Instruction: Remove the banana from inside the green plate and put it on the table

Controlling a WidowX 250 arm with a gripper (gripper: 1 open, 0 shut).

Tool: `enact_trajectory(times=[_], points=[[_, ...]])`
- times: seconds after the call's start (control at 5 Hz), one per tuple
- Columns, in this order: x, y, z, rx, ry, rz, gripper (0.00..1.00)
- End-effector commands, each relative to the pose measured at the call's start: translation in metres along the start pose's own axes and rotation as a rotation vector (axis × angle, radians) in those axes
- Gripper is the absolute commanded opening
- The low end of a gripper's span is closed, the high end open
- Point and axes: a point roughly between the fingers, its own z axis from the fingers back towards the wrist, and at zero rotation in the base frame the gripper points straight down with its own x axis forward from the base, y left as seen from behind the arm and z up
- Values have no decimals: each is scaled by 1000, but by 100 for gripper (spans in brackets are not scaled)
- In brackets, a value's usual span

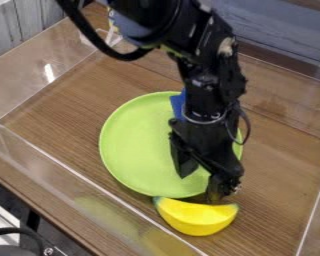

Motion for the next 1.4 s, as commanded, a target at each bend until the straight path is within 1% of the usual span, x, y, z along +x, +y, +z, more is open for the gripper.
enact_trajectory(times=[0.0, 0.2, 0.4, 1.2], points=[[0, -1, -4, 6, -18, -24, 100], [-2, 0, -10, 7, -10, -30, 100], [-3, 1, -12, 6, -4, -33, 100], [-6, 1, -16, 1, 17, -43, 100]])
